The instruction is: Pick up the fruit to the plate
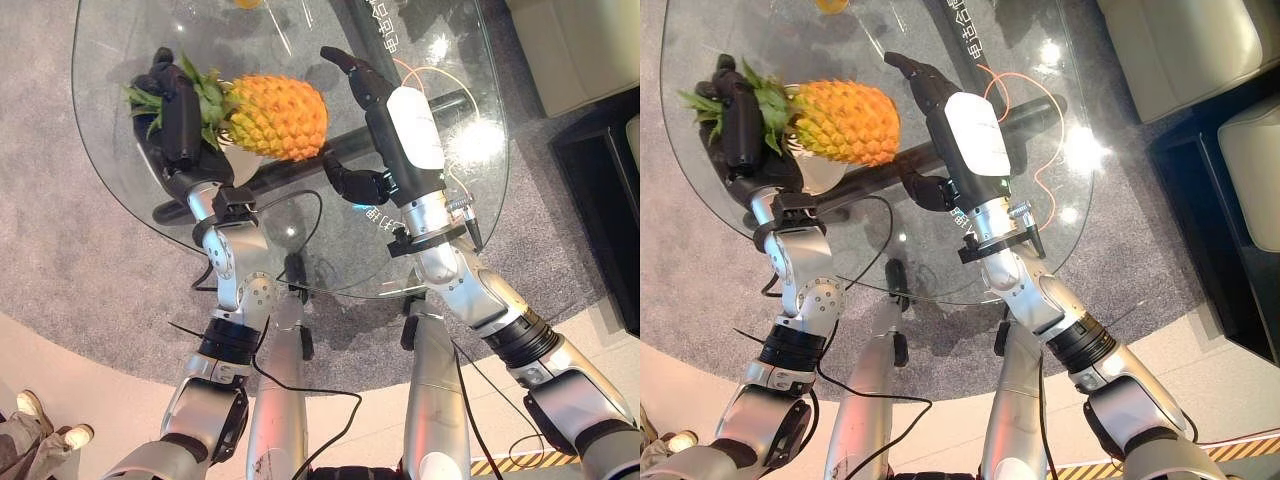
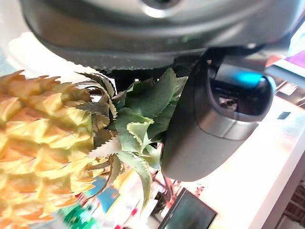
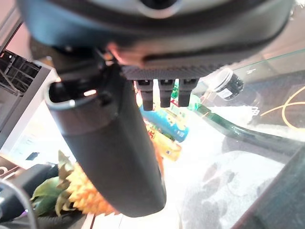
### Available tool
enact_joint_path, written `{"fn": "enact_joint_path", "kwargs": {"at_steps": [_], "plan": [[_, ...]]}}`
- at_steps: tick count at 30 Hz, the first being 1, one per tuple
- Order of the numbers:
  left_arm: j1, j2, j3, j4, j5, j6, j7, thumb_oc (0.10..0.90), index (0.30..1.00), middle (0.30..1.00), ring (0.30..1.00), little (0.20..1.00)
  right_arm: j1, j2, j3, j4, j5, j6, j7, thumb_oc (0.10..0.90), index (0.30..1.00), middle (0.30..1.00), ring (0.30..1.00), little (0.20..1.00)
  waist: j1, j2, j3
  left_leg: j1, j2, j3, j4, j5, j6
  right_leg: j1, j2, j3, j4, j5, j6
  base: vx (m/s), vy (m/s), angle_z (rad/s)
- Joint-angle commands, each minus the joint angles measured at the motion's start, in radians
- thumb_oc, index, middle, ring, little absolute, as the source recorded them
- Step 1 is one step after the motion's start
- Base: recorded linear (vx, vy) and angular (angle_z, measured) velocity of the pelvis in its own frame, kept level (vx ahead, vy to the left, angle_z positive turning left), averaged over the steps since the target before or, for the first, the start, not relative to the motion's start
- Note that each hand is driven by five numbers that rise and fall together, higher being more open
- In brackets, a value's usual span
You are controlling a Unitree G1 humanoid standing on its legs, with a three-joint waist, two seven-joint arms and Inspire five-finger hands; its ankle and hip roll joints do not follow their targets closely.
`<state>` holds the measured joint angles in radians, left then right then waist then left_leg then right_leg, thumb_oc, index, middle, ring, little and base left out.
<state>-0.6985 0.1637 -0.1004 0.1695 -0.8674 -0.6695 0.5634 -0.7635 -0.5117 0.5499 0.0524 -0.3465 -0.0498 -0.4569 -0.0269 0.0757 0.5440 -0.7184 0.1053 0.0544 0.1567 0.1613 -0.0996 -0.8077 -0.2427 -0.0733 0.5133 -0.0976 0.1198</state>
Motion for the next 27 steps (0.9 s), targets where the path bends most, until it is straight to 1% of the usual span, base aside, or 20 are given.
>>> {"fn": "enact_joint_path", "kwargs": {"at_steps": [1,2,7,11,15,17,21,24,26,27], "plan": [[-0.136,0.032,0.001,-0.167,0.146,-0.133,-0.003,0.100,0.300,0.300,0.300,0.200,-0.118,0.042,-0.052,-0.086,-0.028,-0.057,-0.059,0.800,0.900,0.900,0.900,0.900,0.033,-0.026,-0.024,0.005,-0.040,0.022,0.068,-0.103,0.011,0.066,0.010,-0.098,-0.175,0.100,0.005,0.00,0.000,0.00],[-0.136,0.030,0.002,-0.164,0.153,-0.140,0.007,0.100,0.300,0.300,0.300,0.200,-0.117,0.043,-0.050,-0.086,-0.029,-0.054,-0.056,0.800,0.900,0.900,0.900,0.900,0.031,-0.026,-0.024,0.012,-0.039,0.022,0.070,-0.110,0.009,0.071,0.010,-0.096,-0.170,0.091,0.006,0.00,0.000,0.00],[-0.134,0.033,0.006,-0.171,0.173,-0.154,0.032,0.100,0.300,0.300,0.300,0.200,-0.113,0.039,-0.053,-0.087,-0.026,-0.052,-0.057,0.800,0.900,0.900,0.900,0.900,0.032,-0.028,-0.024,0.010,-0.040,0.021,0.071,-0.110,0.009,0.071,0.009,-0.096,-0.171,0.092,0.006,0.00,0.000,0.00],[-0.135,0.035,0.007,-0.169,0.209,-0.152,0.058,0.100,0.300,0.300,0.300,0.200,-0.112,0.042,-0.052,-0.079,-0.023,-0.037,-0.072,0.800,0.900,0.900,0.900,0.900,0.032,-0.028,-0.024,0.009,-0.039,0.020,0.074,-0.111,0.008,0.069,0.009,-0.095,-0.169,0.092,0.007,0.00,0.000,0.00],[-0.145,0.049,0.015,-0.152,0.341,-0.135,0.151,0.100,0.300,0.300,0.300,0.200,-0.100,0.030,-0.064,-0.050,-0.001,-0.016,-0.128,0.800,0.900,0.900,0.900,0.900,0.028,-0.027,-0.024,0.009,-0.038,0.023,0.074,-0.110,0.007,0.065,0.011,-0.089,-0.165,0.089,0.005,0.00,0.009,0.00],[-0.148,0.055,0.017,-0.144,0.368,-0.131,0.172,0.100,0.300,0.300,0.300,0.200,-0.097,0.026,-0.071,-0.037,0.007,-0.015,-0.151,0.800,0.900,0.900,0.900,0.900,0.027,-0.027,-0.024,0.008,-0.037,0.023,0.075,-0.110,0.007,0.065,0.011,-0.088,-0.163,0.089,0.005,0.00,0.000,0.00],[-0.166,0.080,0.030,-0.100,0.483,-0.126,0.269,0.100,0.300,0.300,0.300,0.200,-0.086,0.016,-0.105,0.015,0.031,-0.012,-0.231,0.800,0.900,0.900,0.900,0.900,0.023,-0.028,-0.024,0.008,-0.035,0.025,0.075,-0.112,0.006,0.064,0.014,-0.086,-0.160,0.085,0.005,0.00,0.000,0.00],[-0.173,0.107,0.049,-0.070,0.577,-0.130,0.371,0.100,0.300,0.300,0.300,0.200,-0.058,0.004,-0.152,0.045,0.063,-0.017,-0.290,0.800,0.900,0.900,0.900,0.900,0.016,-0.028,-0.024,0.004,-0.031,0.027,0.073,-0.112,0.005,0.055,0.017,-0.082,-0.156,0.083,0.005,0.00,0.000,0.00],[-0.174,0.124,0.058,-0.048,0.637,-0.131,0.432,0.100,0.300,0.300,0.300,0.200,-0.038,0.000,-0.176,0.056,0.076,-0.004,-0.329,0.800,0.900,0.900,0.900,0.900,0.012,-0.030,-0.024,0.003,-0.030,0.028,0.078,-0.114,0.005,0.051,0.019,-0.079,-0.151,0.082,0.005,0.00,0.000,0.00],[-0.174,0.127,0.060,-0.041,0.651,-0.131,0.443,0.100,0.300,0.300,0.300,0.200,-0.034,0.000,-0.181,0.060,0.082,-0.003,-0.338,0.800,0.900,0.900,0.900,0.900,0.011,-0.030,-0.024,0.003,-0.029,0.028,0.078,-0.115,0.005,0.051,0.019,-0.078,-0.150,0.082,0.005,0.00,0.000,0.00]]}}
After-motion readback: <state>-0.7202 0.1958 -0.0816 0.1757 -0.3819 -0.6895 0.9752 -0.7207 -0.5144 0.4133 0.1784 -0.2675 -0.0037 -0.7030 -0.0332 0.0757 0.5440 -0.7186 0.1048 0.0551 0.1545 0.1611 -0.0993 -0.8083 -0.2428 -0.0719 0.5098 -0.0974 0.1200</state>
